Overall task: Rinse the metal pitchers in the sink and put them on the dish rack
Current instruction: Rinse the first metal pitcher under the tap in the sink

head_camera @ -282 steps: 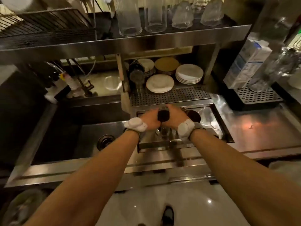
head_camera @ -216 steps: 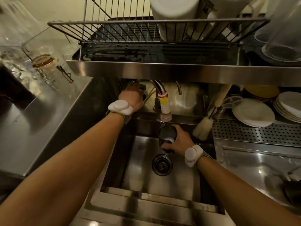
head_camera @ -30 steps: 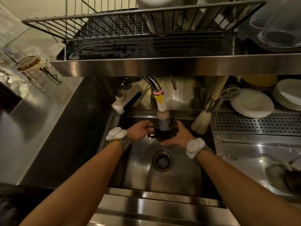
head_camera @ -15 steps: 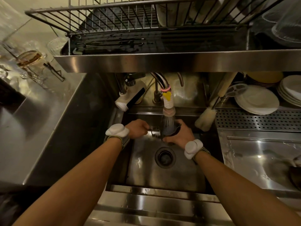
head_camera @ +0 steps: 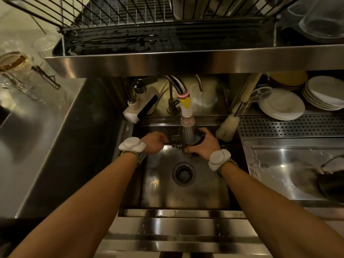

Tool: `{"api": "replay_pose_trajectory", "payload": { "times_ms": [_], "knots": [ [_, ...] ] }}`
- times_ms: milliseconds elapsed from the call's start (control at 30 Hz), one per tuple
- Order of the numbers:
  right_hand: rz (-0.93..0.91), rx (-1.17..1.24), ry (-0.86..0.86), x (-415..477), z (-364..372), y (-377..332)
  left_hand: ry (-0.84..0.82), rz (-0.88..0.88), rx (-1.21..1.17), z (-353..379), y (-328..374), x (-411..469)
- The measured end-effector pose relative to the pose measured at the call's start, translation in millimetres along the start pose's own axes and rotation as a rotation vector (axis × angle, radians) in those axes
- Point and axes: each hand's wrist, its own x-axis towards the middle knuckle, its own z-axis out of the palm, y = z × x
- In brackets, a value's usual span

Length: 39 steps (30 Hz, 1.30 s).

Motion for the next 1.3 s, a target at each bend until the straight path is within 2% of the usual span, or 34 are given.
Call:
{"api": "replay_pose_trajectory", "payload": {
  "times_ms": [133, 267, 400, 567, 700, 833, 967, 1067, 1200, 1300],
  "knots": [
    [-0.017, -0.06, -0.114, 3, 3, -2, 0.005, -0.006, 0.045, -2, -4, -2],
    [-0.018, 0.008, -0.021, 4, 3, -2, 0.01, -0.019, 0.036, -5, -10, -5],
    [-0.04, -0.063, -0.117, 7, 6, -5, 0.009, -0.028, 0.039, -8, -11, -5],
    [-0.034, 0.021, -0.013, 6, 2, -5, 0.006, -0.022, 0.021, -9, -10, -4],
    [-0.051, -0.071, -0.136, 9, 3, -5, 0.025, -0.02, 0.017, -10, -7, -3],
    [-0.021, 0.011, -0.042, 9, 3, -1, 0.021, -0.022, 0.016, -6, -10, -4],
    [-0.033, -0.01, -0.114, 11, 4, -4, -0.025, -0.03, 0.018, -7, -4, -3],
    [-0.023, 0.002, -0.054, 11, -2, 1, -0.033, -0.03, -0.02, -6, -1, -1],
    [-0.047, -0.032, -0.113, 11, -1, -1, -0.06, -0.006, -0.024, -4, 8, 3],
    [-0.044, -0.036, -0.056, 12, -2, 1, -0.072, 0.005, -0.032, -4, 9, 4]
  ]
}}
